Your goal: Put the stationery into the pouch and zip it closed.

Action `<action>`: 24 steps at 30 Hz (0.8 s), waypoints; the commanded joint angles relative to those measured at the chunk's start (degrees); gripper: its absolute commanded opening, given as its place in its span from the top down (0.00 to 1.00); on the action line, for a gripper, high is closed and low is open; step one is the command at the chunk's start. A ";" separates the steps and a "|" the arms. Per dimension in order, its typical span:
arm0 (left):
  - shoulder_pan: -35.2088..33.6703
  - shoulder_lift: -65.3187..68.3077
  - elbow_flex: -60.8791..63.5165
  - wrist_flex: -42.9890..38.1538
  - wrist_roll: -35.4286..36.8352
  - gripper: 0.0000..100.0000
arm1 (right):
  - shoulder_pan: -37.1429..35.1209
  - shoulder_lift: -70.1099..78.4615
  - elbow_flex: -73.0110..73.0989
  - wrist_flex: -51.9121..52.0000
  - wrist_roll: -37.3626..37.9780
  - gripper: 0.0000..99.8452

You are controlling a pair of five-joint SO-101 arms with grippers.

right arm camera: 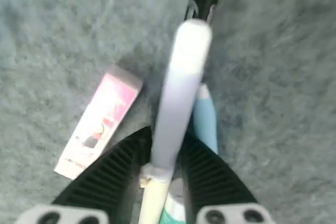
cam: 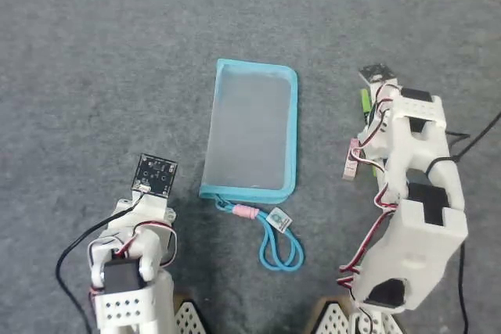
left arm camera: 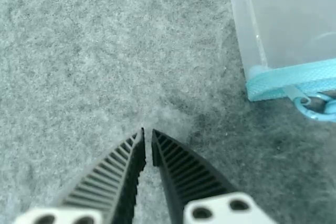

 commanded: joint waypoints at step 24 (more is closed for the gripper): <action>-0.35 -1.05 -0.31 0.09 -0.62 0.98 | 3.30 -5.32 -20.48 23.52 2.37 0.99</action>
